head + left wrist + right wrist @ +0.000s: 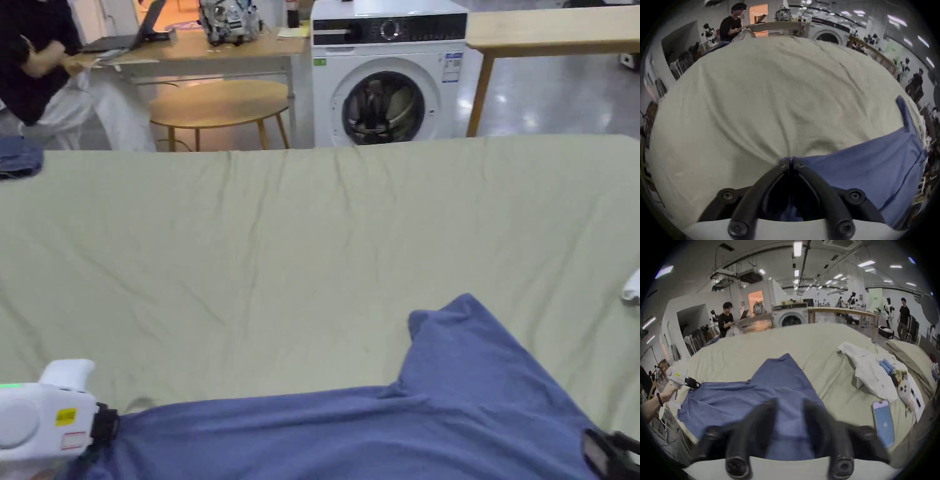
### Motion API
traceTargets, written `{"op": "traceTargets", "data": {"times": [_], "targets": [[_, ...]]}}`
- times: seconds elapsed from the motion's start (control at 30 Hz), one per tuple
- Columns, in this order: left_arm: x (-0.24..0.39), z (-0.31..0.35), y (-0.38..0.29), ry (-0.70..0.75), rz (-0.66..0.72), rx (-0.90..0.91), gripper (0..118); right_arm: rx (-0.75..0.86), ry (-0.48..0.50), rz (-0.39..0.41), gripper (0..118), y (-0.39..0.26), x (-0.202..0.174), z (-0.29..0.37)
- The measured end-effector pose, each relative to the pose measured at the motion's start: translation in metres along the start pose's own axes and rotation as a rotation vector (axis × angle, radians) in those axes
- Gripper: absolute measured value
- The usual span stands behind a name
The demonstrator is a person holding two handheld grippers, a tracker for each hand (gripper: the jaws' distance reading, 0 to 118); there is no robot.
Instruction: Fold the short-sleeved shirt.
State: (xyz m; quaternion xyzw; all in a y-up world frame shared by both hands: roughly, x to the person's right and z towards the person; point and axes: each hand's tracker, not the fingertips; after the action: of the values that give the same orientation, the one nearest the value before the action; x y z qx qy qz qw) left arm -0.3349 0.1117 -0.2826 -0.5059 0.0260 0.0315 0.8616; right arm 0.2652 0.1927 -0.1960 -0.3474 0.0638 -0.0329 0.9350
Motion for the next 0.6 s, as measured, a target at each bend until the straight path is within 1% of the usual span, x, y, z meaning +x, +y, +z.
{"op": "traceTargets", "data": {"times": [0.03, 0.07, 0.1, 0.17, 0.2, 0.23, 0.3, 0.33, 0.37, 0.4, 0.43, 0.47, 0.5, 0.53, 0.57, 0.6], "targets": [[-0.001, 0.0, 0.003, 0.001, -0.004, -0.01, 0, -0.079, -0.015, -0.006, 70, 0.016, 0.006, -0.024], [-0.001, -0.001, 0.004, -0.004, 0.002, -0.017, 0, -0.094, -0.023, -0.007, 70, 0.025, 0.011, -0.044], [-0.002, -0.001, 0.005, -0.007, 0.005, -0.023, 0, -0.145, -0.025, -0.015, 70, 0.041, 0.014, -0.069], [0.0, 0.005, 0.002, -0.015, 0.01, -0.028, 0, -0.232, -0.079, -0.041, 70, 0.056, 0.024, -0.117], [0.0, 0.006, 0.001, -0.019, 0.009, -0.027, 0, -0.318, -0.082, -0.06, 70, 0.06, 0.032, -0.147], [-0.001, 0.007, 0.001, -0.022, 0.007, -0.026, 0, -0.361, -0.098, -0.073, 69, 0.06, 0.035, -0.164], [-0.001, 0.008, 0.0, -0.027, 0.013, -0.024, 0, -0.459, -0.082, -0.091, 67, 0.051, 0.038, -0.191], [0.0, 0.009, -0.001, -0.027, 0.013, -0.023, 0, -0.433, -0.105, -0.065, 63, 0.05, 0.034, -0.189], [0.002, 0.009, -0.003, -0.025, 0.015, -0.022, 0, -0.377, -0.115, -0.023, 49, 0.052, 0.026, -0.174], [0.0, 0.007, -0.001, -0.022, 0.016, -0.016, 0, -0.374, -0.11, 0.038, 28, 0.054, 0.019, -0.169], [0.001, 0.008, -0.003, -0.02, 0.013, -0.003, 0, -0.372, -0.146, 0.094, 1, 0.057, 0.013, -0.166], [0.001, 0.008, -0.004, -0.021, 0.006, 0.011, 0, -0.365, -0.156, 0.107, 1, 0.059, 0.011, -0.165], [-0.001, 0.011, -0.004, -0.028, 0.006, 0.016, 0, -0.363, -0.134, 0.081, 1, 0.059, 0.011, -0.156], [-0.004, 0.015, -0.003, -0.049, 0.017, 0.039, 0, -0.359, -0.13, 0.084, 1, 0.06, 0.012, -0.152], [-0.006, 0.028, -0.005, -0.069, 0.022, 0.08, 0, -0.354, -0.124, 0.078, 1, 0.063, 0.013, -0.143], [-0.005, 0.051, -0.012, -0.074, 0.018, 0.182, 0, -0.299, -0.108, 0.056, 1, 0.064, 0.014, -0.126]]}}
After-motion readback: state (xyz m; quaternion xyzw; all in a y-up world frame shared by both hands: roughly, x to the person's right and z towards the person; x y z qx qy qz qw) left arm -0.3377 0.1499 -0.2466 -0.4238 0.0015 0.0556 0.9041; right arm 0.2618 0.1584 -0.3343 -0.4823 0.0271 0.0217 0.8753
